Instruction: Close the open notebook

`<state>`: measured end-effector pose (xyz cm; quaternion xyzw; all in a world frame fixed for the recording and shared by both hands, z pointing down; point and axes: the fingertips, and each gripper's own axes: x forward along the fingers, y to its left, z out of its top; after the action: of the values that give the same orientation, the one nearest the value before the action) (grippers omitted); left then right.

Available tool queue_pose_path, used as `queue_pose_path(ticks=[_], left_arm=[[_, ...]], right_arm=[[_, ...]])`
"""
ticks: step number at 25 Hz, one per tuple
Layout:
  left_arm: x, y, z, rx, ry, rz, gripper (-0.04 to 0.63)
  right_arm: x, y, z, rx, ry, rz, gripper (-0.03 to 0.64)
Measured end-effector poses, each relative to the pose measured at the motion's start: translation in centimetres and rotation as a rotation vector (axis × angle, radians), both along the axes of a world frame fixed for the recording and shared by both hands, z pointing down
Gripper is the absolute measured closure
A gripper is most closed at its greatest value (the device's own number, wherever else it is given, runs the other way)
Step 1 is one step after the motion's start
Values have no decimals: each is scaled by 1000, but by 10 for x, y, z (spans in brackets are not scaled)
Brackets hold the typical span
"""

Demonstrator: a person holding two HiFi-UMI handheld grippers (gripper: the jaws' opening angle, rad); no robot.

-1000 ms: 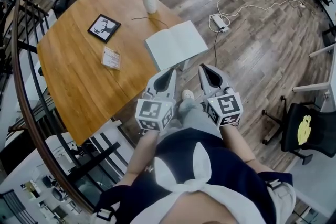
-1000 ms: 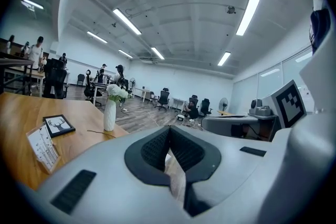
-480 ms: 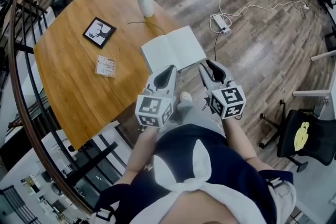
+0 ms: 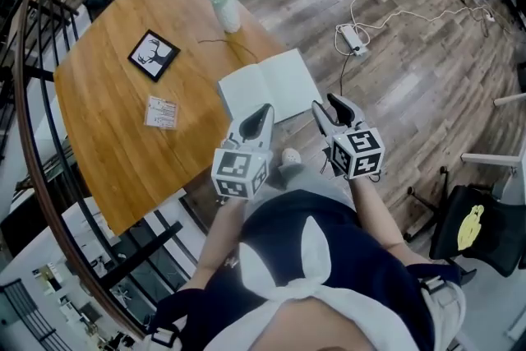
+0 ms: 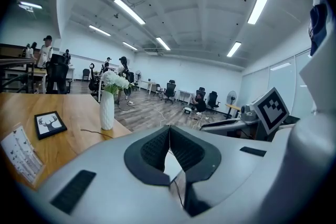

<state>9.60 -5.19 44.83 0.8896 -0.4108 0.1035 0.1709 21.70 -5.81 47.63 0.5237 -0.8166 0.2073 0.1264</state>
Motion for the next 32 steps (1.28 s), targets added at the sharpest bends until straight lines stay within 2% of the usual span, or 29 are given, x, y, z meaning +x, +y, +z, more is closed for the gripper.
queue_pose_path(ticks=[9, 13, 27, 32], left_arm=[[8, -32, 24, -21, -39, -60, 577], [6, -43, 34, -46, -30, -78, 577], [14, -55, 66, -122, -24, -75, 577], [18, -57, 73, -144, -32, -71, 577]], right_arm=[[20, -41, 45, -80, 16, -63, 436], [23, -55, 66, -120, 21, -93, 436], [30, -71, 136, -265, 50, -150, 411], [37, -75, 154, -290, 59, -152, 411]])
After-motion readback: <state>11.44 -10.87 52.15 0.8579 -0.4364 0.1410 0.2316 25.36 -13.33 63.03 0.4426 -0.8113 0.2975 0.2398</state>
